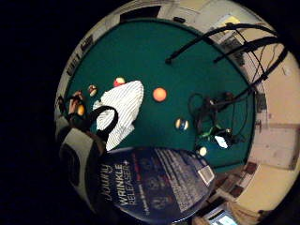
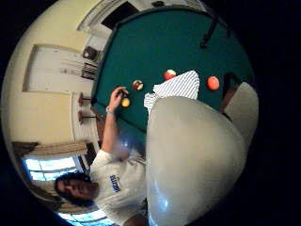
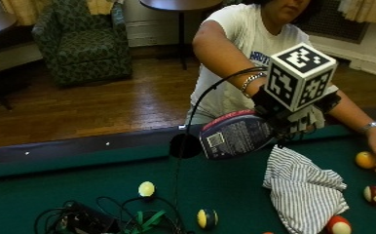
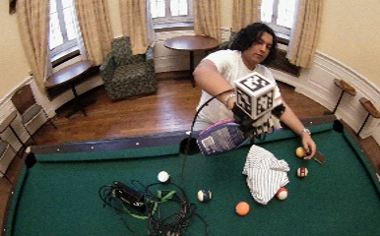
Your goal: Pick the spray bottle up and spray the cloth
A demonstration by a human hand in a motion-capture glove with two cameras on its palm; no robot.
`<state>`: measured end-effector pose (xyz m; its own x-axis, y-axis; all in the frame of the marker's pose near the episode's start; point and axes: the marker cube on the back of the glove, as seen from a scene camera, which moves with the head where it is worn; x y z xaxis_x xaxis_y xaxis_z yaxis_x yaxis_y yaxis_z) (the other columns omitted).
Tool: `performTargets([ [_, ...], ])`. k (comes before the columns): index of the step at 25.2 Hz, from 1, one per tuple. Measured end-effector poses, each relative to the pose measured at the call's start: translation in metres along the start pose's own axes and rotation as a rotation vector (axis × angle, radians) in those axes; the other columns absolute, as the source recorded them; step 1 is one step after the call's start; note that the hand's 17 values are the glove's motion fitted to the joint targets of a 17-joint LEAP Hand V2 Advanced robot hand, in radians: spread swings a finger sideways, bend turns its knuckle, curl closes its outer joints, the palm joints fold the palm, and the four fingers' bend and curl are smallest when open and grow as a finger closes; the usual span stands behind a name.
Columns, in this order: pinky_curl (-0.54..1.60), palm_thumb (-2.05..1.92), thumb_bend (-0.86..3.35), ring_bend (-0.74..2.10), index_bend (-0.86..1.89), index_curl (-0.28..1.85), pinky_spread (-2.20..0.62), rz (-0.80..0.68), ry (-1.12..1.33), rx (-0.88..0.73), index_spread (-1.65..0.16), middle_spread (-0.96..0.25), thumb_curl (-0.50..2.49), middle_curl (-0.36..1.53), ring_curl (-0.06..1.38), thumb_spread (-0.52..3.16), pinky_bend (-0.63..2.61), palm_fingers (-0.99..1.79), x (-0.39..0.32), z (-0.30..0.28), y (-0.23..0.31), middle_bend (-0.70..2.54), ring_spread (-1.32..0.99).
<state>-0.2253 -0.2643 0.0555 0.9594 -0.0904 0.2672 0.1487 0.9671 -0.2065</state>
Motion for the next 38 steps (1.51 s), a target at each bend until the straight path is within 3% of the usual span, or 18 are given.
performTargets([
  [11, 0.38, 0.91, -0.03, 0.66, 0.35, 0.57, -0.31, -0.041, 0.277, -0.263, -0.26, -0.19, 0.79, 0.53, 0.46, 0.34, 0.41, 1.38, -0.026, 0.108, -0.03, 0.62, -0.21],
  [22, 0.38, 0.9, -0.03, 0.66, 0.33, 0.57, -0.31, -0.062, 0.486, -0.403, -0.26, -0.19, 0.81, 0.53, 0.46, 0.37, 0.41, 1.38, -0.03, 0.189, -0.029, 0.63, -0.21],
  [38, 0.38, 0.9, -0.03, 0.66, 0.32, 0.59, -0.31, -0.095, 0.572, -0.43, -0.26, -0.19, 0.83, 0.53, 0.45, 0.39, 0.41, 1.38, -0.026, 0.217, -0.025, 0.63, -0.21],
])
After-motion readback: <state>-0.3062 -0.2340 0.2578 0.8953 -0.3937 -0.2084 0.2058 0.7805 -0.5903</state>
